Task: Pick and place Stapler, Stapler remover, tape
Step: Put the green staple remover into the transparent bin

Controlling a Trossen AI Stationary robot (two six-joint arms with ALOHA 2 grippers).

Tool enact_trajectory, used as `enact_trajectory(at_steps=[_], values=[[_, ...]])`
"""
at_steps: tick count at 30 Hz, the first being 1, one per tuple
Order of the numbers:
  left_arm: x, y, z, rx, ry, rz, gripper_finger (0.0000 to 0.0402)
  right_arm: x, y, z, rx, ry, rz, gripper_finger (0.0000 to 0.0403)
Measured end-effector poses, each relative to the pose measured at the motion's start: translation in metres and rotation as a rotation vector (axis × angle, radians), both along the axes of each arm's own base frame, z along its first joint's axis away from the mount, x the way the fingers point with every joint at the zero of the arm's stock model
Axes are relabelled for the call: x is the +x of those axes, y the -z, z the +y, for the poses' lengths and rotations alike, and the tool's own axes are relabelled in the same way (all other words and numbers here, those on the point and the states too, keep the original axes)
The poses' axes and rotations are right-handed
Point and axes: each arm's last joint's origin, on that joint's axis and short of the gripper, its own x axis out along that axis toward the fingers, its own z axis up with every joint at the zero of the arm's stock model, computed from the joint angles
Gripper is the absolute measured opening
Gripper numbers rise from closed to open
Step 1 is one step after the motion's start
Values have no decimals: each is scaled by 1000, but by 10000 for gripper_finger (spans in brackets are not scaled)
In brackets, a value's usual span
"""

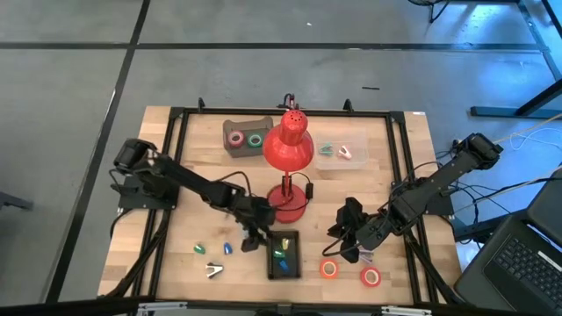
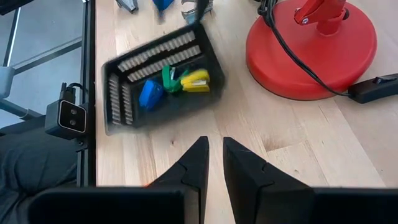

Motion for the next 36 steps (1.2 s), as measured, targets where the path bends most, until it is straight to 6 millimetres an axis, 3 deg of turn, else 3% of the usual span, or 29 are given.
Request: enact_trajectory(at_steps=[8, 17, 23, 29, 36], values=[[-47, -24, 9, 303, -400, 191, 177, 0, 0, 0, -3, 2, -2, 49], [-85, -44, 18, 419, -664, 271, 159, 0, 0, 0, -1, 7, -4, 49], [-105, -35, 23, 500, -799, 420, 146, 0, 0, 0, -4, 4, -5, 49], [-118, -12, 26, 401, -905, 549, 139, 0, 0, 0, -4, 5, -5, 49], [-120, 7, 21, 301, -840, 556, 138, 0, 0, 0, -4, 4, -5, 49]])
